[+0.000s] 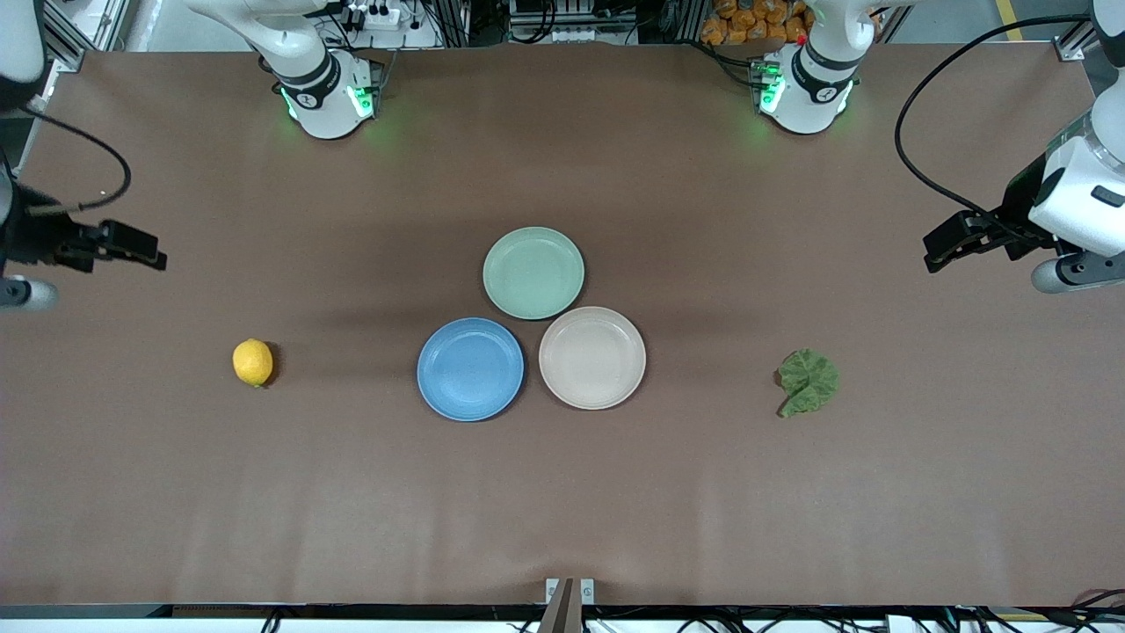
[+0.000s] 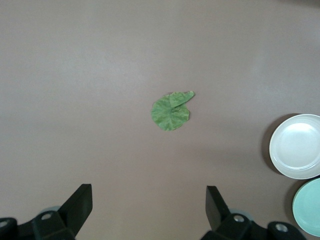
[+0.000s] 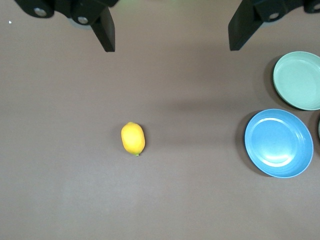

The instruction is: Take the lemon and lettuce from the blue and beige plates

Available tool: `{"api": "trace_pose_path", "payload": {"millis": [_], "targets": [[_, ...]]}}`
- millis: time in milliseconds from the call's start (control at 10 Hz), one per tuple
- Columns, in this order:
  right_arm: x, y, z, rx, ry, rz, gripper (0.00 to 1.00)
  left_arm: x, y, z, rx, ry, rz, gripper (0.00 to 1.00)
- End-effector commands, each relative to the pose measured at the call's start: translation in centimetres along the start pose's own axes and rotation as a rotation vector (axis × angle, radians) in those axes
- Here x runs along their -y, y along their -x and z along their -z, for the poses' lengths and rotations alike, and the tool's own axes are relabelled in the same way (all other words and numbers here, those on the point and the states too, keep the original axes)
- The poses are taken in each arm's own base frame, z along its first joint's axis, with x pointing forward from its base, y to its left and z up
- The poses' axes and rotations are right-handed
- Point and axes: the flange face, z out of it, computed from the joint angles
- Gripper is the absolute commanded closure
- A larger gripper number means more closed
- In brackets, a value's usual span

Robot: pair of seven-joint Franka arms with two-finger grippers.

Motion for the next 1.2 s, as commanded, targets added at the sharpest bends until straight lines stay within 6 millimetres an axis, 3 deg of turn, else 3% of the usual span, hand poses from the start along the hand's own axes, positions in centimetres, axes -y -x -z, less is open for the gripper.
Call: {"api": "trace_pose_path", "payload": {"millis": [0,100,400,1100], "targets": [[0.3,2.8,1.1,0.000,0.009,-0.015,0.00,-0.3,0.8,0.5,0.001,0.015,-0.026,0.00],[1.5,2.6,0.9,0.001,0.013,-0.015,0.00,-0.7,0.9,0.5,0.001,0.008,-0.033,0.00],[2.0,2.4,0.7,0.000,0.018,-0.022,0.00,0.4,0.5,0.4,0.001,0.002,-0.010,0.00],[1.7,2.6,0.5,0.006,0.018,-0.015,0.00,1.0,0.4,0.5,0.001,0.012,-0.035,0.00]]}}
